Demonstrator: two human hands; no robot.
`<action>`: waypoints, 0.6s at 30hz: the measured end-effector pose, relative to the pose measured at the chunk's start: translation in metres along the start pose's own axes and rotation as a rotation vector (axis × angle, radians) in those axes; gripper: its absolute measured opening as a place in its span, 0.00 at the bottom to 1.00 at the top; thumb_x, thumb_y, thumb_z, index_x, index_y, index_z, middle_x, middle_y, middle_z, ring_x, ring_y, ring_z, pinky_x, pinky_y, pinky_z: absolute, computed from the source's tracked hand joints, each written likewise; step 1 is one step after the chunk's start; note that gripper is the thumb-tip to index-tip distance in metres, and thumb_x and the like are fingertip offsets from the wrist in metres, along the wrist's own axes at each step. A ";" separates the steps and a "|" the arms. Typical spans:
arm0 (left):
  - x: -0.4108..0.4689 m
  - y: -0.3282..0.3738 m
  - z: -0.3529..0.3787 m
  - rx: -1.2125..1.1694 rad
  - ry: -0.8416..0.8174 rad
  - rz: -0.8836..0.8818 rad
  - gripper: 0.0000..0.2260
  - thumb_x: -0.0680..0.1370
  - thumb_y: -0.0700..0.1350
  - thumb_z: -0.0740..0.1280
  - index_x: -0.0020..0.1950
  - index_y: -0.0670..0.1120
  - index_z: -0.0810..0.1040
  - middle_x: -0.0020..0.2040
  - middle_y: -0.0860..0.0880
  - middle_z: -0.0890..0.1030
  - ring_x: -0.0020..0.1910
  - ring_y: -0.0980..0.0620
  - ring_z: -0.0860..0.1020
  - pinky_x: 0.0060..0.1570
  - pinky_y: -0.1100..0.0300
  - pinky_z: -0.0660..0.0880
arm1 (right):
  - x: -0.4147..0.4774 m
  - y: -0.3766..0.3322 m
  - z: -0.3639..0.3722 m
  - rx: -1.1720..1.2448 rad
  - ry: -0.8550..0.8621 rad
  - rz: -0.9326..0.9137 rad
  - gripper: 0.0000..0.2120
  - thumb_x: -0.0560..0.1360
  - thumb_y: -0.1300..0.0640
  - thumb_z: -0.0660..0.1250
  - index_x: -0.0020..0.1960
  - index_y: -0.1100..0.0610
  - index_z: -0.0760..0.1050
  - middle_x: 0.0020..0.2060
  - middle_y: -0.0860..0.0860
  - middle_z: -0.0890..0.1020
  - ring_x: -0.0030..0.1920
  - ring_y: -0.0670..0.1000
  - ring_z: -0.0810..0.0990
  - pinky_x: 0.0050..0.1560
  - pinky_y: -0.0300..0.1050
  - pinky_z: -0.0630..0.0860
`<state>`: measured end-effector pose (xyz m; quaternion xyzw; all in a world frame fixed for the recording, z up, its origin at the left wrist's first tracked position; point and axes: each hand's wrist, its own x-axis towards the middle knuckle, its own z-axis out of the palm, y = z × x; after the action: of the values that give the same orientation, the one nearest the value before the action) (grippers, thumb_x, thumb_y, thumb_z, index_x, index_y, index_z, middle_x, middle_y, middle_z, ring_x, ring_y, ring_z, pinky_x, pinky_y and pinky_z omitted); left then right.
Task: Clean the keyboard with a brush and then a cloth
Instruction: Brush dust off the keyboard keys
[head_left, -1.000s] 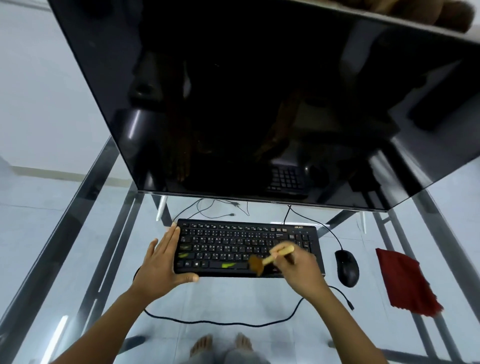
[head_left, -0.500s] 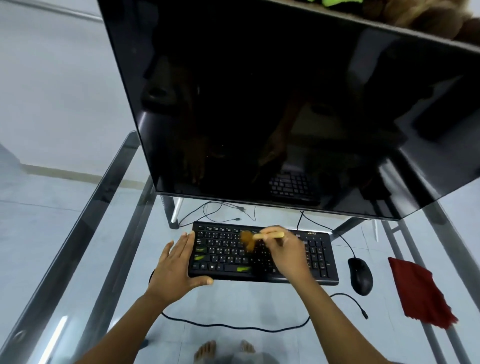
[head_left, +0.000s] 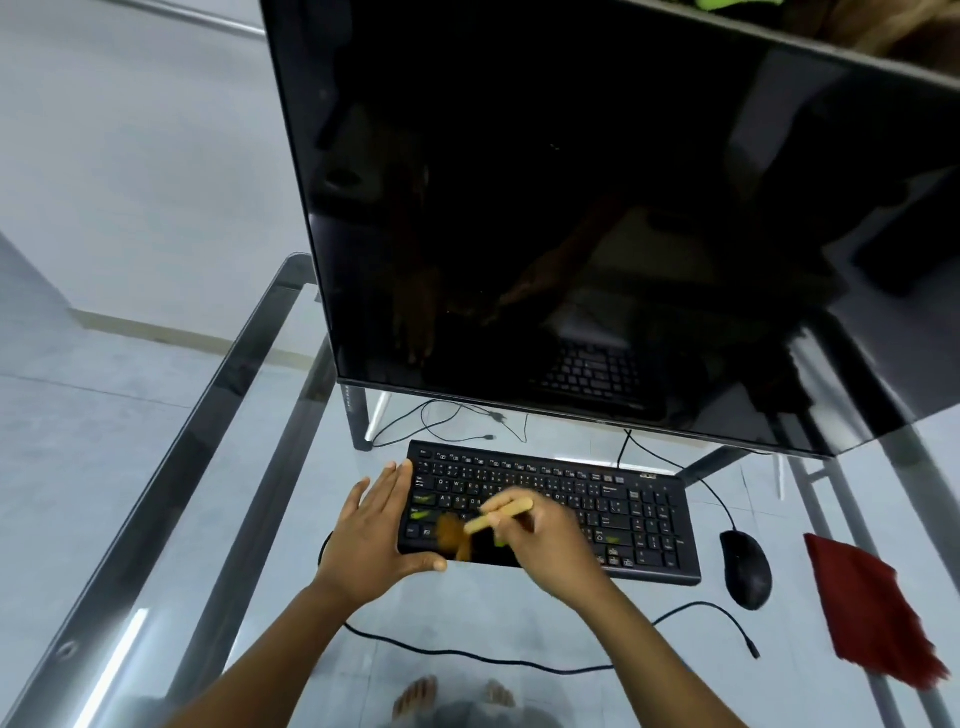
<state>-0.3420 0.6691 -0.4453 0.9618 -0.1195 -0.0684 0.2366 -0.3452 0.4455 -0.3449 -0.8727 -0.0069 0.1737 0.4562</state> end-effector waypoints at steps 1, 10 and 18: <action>0.000 0.000 0.000 0.003 -0.009 0.000 0.57 0.62 0.80 0.59 0.79 0.44 0.50 0.78 0.48 0.57 0.77 0.54 0.49 0.74 0.55 0.41 | 0.003 0.002 0.000 -0.085 0.165 -0.067 0.06 0.78 0.57 0.66 0.48 0.48 0.80 0.40 0.40 0.83 0.43 0.42 0.80 0.41 0.35 0.74; 0.001 0.002 0.000 0.020 -0.029 -0.013 0.57 0.62 0.80 0.58 0.78 0.43 0.51 0.77 0.46 0.59 0.77 0.52 0.52 0.74 0.55 0.41 | 0.008 -0.012 -0.001 -0.061 0.117 -0.048 0.06 0.78 0.60 0.66 0.48 0.51 0.79 0.35 0.41 0.82 0.35 0.38 0.78 0.35 0.31 0.71; 0.003 0.004 -0.002 0.009 -0.039 -0.035 0.61 0.58 0.83 0.53 0.78 0.45 0.43 0.79 0.48 0.50 0.77 0.54 0.44 0.73 0.56 0.36 | 0.011 -0.005 -0.011 -0.032 0.084 0.020 0.05 0.77 0.54 0.68 0.44 0.45 0.78 0.34 0.47 0.84 0.37 0.54 0.82 0.36 0.50 0.77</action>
<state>-0.3391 0.6655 -0.4423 0.9632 -0.1078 -0.0909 0.2288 -0.3313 0.4414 -0.3387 -0.8864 0.0180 0.1413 0.4405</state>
